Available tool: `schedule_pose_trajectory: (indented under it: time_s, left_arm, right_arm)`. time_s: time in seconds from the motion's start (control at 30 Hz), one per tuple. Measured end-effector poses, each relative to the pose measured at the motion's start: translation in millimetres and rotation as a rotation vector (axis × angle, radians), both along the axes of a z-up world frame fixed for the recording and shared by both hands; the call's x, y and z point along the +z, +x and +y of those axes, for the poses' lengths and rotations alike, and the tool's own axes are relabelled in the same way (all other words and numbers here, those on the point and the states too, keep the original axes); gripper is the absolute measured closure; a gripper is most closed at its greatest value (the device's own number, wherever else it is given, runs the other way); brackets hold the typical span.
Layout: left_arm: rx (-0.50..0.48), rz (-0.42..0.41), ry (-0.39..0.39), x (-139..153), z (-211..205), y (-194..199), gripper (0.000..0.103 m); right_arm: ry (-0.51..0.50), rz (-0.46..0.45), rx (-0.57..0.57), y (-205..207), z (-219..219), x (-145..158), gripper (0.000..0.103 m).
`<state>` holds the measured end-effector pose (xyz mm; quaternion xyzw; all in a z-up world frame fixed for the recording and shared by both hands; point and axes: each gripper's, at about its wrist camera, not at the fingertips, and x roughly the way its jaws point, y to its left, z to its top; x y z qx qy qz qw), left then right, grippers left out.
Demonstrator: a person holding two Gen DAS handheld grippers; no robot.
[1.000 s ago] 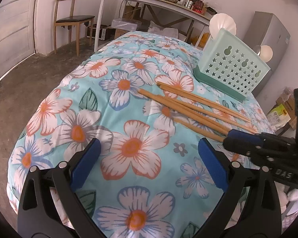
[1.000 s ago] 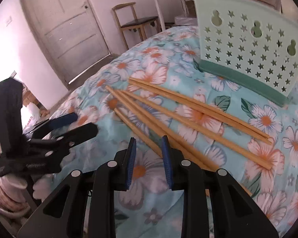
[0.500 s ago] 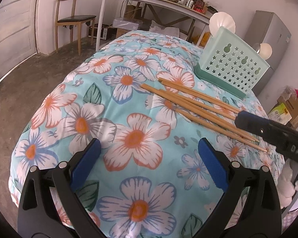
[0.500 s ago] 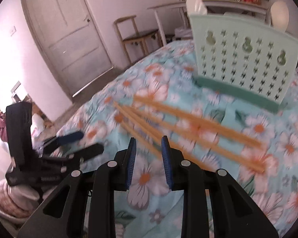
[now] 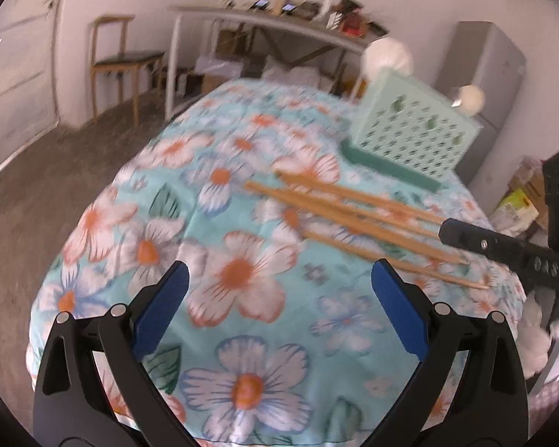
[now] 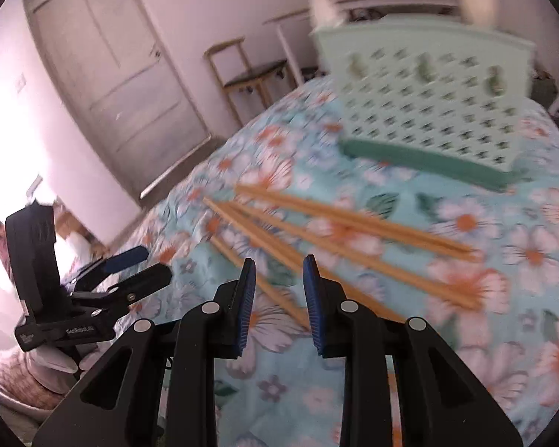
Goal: Organize utensils
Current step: 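Position the right tool over the chopsticks while the left tool approaches them, then close the left tool on one bamboo chopstick and lift it up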
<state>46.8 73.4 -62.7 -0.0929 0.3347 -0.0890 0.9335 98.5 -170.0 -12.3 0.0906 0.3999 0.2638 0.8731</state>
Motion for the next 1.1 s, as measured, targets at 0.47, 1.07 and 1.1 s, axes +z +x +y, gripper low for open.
schedule_pose_trajectory:
  time_s: [0.47, 1.07, 1.1]
  left_arm:
    - [-0.447, -0.076, 0.171, 17.3, -92.0, -2.0, 0.042]
    - [-1.041, -0.088, 0.562, -8.9, -219.0, 10.7, 0.076]
    - [-1.056, -0.083, 0.586, -13.2, -223.7, 10.5, 0.076]
  right_arm:
    - [0.175, 0.131, -0.223, 0.0, -103.2, -12.4, 0.076]
    - [0.292, 0.166, -0.278, 6.5, -142.9, -39.4, 0.076]
    - [0.300, 0.167, -0.281, 6.4, -144.8, -40.6, 0.076]
